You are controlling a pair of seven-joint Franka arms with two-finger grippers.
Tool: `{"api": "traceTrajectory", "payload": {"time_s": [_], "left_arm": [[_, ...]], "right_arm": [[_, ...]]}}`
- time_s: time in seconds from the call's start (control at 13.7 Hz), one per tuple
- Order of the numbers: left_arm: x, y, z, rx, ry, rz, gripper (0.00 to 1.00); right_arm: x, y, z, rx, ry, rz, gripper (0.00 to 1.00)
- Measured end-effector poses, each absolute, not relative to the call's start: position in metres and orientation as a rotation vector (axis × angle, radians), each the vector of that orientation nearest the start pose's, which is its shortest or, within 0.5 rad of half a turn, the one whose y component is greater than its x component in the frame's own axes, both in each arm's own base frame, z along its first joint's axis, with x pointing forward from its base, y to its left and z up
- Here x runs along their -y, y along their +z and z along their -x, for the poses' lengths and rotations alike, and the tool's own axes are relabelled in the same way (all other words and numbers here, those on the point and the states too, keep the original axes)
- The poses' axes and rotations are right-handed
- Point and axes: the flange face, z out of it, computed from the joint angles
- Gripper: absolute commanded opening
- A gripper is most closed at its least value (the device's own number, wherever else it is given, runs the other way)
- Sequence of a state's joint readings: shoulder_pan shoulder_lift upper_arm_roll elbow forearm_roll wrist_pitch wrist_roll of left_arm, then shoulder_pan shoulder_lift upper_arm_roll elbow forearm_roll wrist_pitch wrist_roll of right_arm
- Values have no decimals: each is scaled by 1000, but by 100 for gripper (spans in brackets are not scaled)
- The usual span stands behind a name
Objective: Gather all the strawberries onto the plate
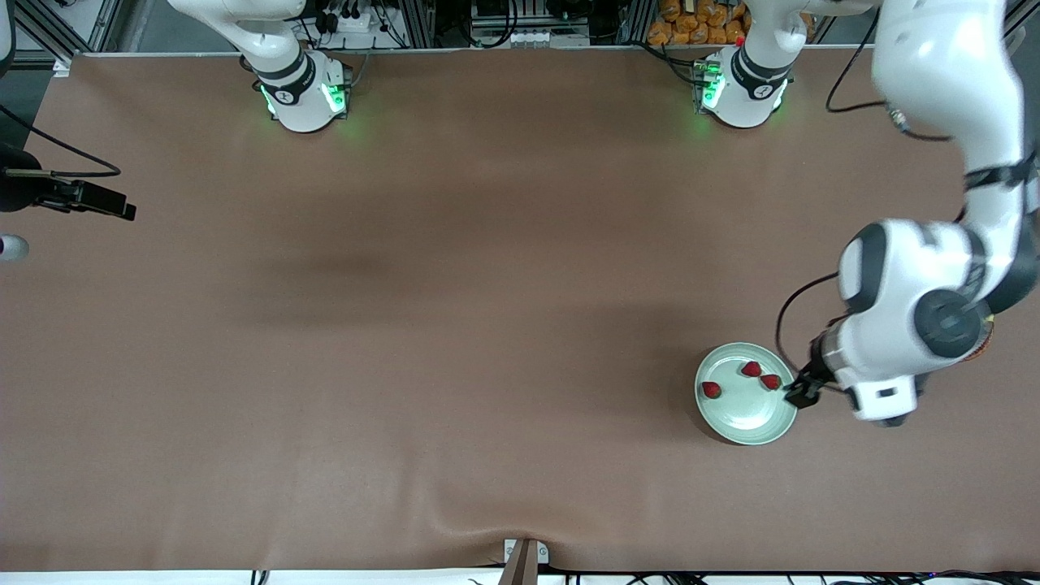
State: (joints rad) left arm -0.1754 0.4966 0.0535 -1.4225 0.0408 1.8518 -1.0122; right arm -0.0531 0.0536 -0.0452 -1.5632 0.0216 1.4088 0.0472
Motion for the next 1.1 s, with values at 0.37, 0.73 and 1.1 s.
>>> {"api": "traceTrajectory", "payload": {"time_s": [0.37,0.73,1.1], "left_arm": [[65,495,-654,991,59,2894,100],[40,557,-613,679,96,3058,100],[22,595,-573,370,76,3145,100]], "right_arm": [[51,586,-548,-224,321,3092,100],[51,586,-549,-224,318,3093,100],[51,597,-549,-224,277,3097,100]]}}
